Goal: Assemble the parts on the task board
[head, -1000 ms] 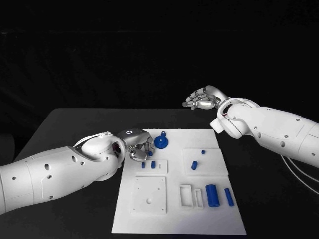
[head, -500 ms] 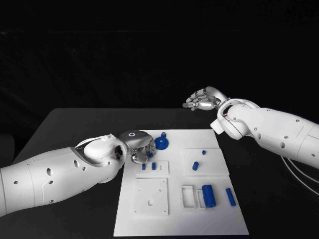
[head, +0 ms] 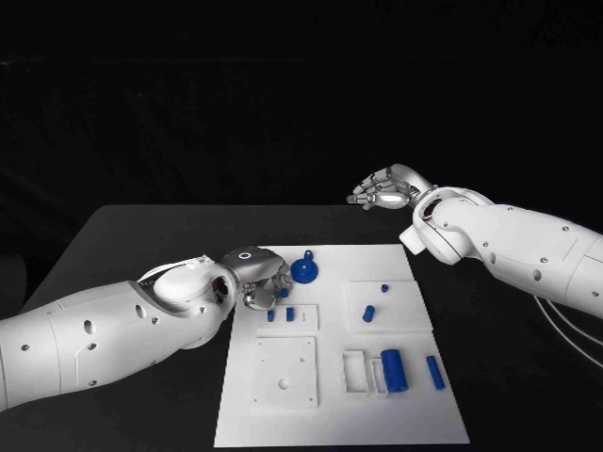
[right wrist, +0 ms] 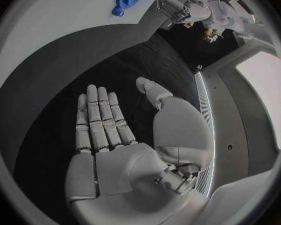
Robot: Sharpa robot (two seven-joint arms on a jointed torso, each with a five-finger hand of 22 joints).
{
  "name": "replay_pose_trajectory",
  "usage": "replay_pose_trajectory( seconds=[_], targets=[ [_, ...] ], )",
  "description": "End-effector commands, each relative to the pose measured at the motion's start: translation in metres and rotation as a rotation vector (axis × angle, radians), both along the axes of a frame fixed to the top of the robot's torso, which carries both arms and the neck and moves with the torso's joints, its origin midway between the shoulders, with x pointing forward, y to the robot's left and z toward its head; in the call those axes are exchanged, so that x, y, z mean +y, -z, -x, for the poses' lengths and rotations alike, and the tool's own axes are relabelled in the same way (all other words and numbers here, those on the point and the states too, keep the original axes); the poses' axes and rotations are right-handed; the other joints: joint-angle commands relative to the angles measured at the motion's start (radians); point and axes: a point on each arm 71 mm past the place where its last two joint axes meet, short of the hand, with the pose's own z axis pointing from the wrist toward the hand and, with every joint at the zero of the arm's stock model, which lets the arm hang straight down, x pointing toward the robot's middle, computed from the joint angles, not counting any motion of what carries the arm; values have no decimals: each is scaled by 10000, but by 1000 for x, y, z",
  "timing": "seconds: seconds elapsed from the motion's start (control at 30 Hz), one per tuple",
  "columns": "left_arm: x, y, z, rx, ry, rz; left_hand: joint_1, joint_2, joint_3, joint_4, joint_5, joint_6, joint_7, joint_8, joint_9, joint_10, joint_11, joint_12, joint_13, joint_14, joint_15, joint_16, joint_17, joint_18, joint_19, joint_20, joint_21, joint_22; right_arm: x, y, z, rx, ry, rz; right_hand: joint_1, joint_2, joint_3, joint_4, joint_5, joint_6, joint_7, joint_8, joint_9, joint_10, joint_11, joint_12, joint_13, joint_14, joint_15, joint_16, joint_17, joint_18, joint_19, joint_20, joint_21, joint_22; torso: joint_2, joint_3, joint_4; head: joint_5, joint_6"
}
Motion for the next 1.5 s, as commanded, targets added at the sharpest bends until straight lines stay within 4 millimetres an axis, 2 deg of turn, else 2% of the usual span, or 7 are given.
replay_pose_trajectory(
  seconds=[0.03, 0.4, 0.57, 0.83, 1.0, 1.3, 1.5],
  targets=[
    [5, 7, 0, 253, -295, -145, 21, -139, 9, -32, -49, -119, -55, -62, -29, -443, 306, -72, -3, -45, 102, -65, -17, 216, -46, -160, -56, 22, 2, 1, 2, 51, -229, 24, -31, 0, -42, -6, 54, -70, 4, 34, -12, 73, -7, -23, -17, -82, -5, 30, -12, -2, -24, 46, -66, 17, -2, -2, 3, -9, -1],
    [13, 5, -2, 40, -518, 55, 120, -237, 16, -28, -42, -232, -85, -77, -60, -604, 367, -68, -63, -59, 164, -55, -18, 280, -45, -88, -64, 45, -6, 9, 11, 266, -316, 248, 32, 8, -33, -62, 50, -72, 4, 39, -17, 47, 1, -37, -26, -117, 10, 19, -34, -3, -50, 48, -105, 35, -5, -9, -2, -18, 42],
    [21, 3, -4, -58, -703, 150, 185, -249, 43, -35, -30, -243, -71, -68, -64, -615, 372, -55, -72, -61, 169, -52, -20, 300, -40, -76, -69, 49, -10, 17, 18, 382, -737, 1093, 616, 253, 199, -714, -73, 28, -31, 104, -31, 143, -24, 11, -21, 57, -54, 142, -61, 77, 169, 67, -154, 124, -1, -1, 3, -22, 60],
    [36, -8, -12, -83, -1272, 946, 279, -270, 92, -34, -10, -241, -38, -45, -67, -625, 380, -41, -85, -66, 177, -55, -25, 320, -34, -59, -75, 56, -11, 23, 35, 210, -1735, 2716, 1019, 477, 956, -1362, -437, 438, -179, 287, 2, 729, -227, 57, -2, 1902, -902, 1090, 295, 686, 2117, -12, 412, 183, -3, 12, -5, -218, 144],
    [49, -19, -19, 647, -2076, 2509, 231, -336, 113, 79, -9, -224, 44, -4, -69, -648, 407, -36, -104, -194, 207, -186, -92, 301, -115, -13, -149, 45, -10, 26, 45, -194, -2231, 3947, 1056, 480, 1223, -1611, -621, 702, -310, 423, 86, 1428, -536, -244, 48, 3337, -1508, 1915, 914, 686, 3855, -667, 1092, 194, -9, 17, -10, -423, 175],
    [74, -27, -24, 3257, -3626, 6931, -465, -698, 11, 647, -306, -377, 245, 45, -91, -818, 580, -19, -178, -1357, 393, -2157, -1011, -40, -1207, 267, -1244, -381, -14, 35, 66, -789, -2990, 6340, 1037, 293, 1283, -1666, -846, 1022, -486, 606, 277, 2058, -763, -546, 152, 3936, -1715, 2203, 1380, 686, 4643, -997, 1336, 191, -4, 9, 0, -602, 173],
    [84, -28, -24, 4938, -3840, 10066, -713, -529, -225, 721, -379, -416, 240, 164, -66, -642, 607, 78, -148, -1690, 468, -3206, -1411, -326, -1706, 352, -1836, -587, -8, 41, 79, -1114, -3454, 7363, 1012, 242, 1243, -1652, -950, 1090, -522, 614, 300, 2218, -779, -856, 187, 3980, -1720, 2163, 1514, 686, 4734, -1043, 1330, 193, -9, 13, -5, -664, 164]
  ],
)
